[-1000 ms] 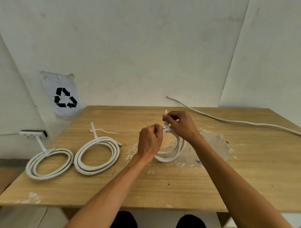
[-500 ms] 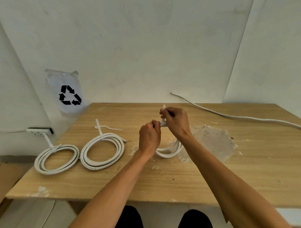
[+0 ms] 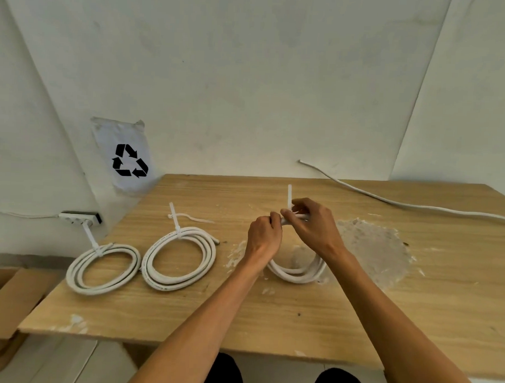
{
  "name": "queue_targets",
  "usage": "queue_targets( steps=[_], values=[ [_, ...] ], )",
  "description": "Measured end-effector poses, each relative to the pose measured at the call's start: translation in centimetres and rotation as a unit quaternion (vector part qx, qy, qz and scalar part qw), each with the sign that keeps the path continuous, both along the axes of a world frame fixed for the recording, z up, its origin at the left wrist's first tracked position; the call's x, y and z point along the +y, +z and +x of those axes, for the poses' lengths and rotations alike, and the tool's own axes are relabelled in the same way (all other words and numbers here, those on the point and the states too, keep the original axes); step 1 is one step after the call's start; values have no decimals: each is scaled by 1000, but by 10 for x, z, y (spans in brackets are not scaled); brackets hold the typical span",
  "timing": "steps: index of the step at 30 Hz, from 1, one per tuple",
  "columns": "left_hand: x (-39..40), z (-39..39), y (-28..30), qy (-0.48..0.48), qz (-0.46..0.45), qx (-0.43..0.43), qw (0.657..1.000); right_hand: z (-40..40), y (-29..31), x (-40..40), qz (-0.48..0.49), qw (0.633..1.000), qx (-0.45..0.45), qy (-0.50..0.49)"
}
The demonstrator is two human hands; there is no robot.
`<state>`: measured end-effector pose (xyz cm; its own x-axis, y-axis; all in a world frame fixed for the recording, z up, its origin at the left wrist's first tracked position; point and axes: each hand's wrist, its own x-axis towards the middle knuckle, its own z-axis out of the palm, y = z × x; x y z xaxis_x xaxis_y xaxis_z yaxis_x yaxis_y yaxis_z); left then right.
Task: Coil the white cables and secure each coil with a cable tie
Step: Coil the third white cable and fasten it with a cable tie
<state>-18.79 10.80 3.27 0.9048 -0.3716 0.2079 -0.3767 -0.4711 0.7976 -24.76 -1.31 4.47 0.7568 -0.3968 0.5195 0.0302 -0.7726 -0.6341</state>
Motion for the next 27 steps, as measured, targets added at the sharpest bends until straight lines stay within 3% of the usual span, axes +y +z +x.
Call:
queue_targets(
  steps=[4, 8, 12, 15, 17, 21, 27],
  values=[
    [3, 5, -2, 15, -12, 43, 999, -4, -17, -6, -116, 993, -10, 8],
    [-1, 9, -6, 24, -20, 62, 998, -1, -24, -10, -163, 986, -19, -15],
    [-2, 11, -4, 1, 4, 22, 1000, -1, -31, -18, -193, 979, -64, -20],
    [1, 20, -2, -76, 69, -89, 991, 1, -35, -21, -202, 977, -70, -27],
    [4, 29, 1, -143, 89, -82, 982, 3, -35, -23, -209, 975, -64, -30],
    [5, 41, 8, -194, 133, -6, 972, 9, -42, -19, -214, 976, 39, -23],
    [4, 46, 4, -141, 175, 62, 973, 18, -43, -9, -300, 939, 168, -22]
  ],
)
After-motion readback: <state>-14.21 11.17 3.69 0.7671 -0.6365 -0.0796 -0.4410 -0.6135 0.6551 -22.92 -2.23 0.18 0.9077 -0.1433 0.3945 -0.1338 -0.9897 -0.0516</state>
